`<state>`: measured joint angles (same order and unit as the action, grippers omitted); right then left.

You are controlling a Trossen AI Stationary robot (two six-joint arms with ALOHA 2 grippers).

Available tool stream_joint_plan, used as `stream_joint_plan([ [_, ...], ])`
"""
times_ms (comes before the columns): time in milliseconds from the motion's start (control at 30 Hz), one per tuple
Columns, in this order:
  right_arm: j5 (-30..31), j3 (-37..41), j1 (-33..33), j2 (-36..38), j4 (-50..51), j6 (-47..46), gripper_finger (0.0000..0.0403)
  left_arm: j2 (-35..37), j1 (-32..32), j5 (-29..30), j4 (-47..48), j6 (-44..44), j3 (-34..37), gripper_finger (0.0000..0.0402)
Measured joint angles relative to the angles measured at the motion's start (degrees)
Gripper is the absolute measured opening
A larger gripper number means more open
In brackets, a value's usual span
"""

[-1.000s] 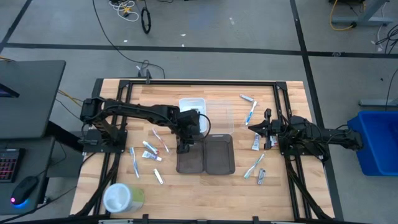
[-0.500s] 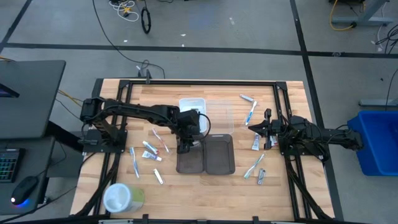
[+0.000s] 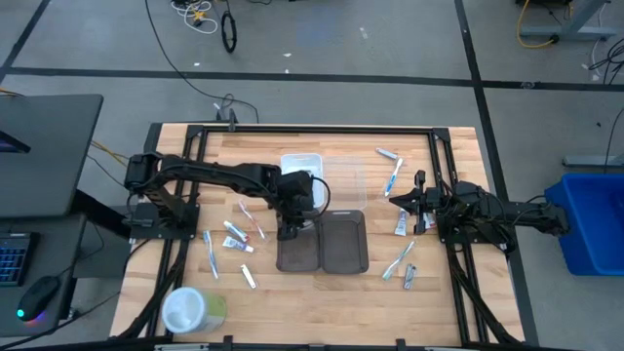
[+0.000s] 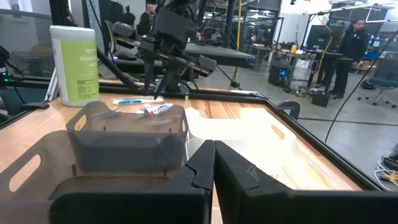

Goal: Pick & Place Travel size toiletries
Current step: Put the orange toothbrush into the transparent bin

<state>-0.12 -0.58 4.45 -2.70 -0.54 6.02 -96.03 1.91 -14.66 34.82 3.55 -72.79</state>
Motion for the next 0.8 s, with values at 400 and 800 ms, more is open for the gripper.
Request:
stream_joint_plan([
  [400,0.00,0.00,0.01,0.00,0.00,-0.01,0.0013,0.60,0.04,0.44,0.49,-0.98,-0.03,0.0016],
  [800,0.00,0.00,0.01,0.00,-0.03,0.00,0.0014,7.79,0.09,3.40,3.82,-3.00,-0.03,0.0014],
])
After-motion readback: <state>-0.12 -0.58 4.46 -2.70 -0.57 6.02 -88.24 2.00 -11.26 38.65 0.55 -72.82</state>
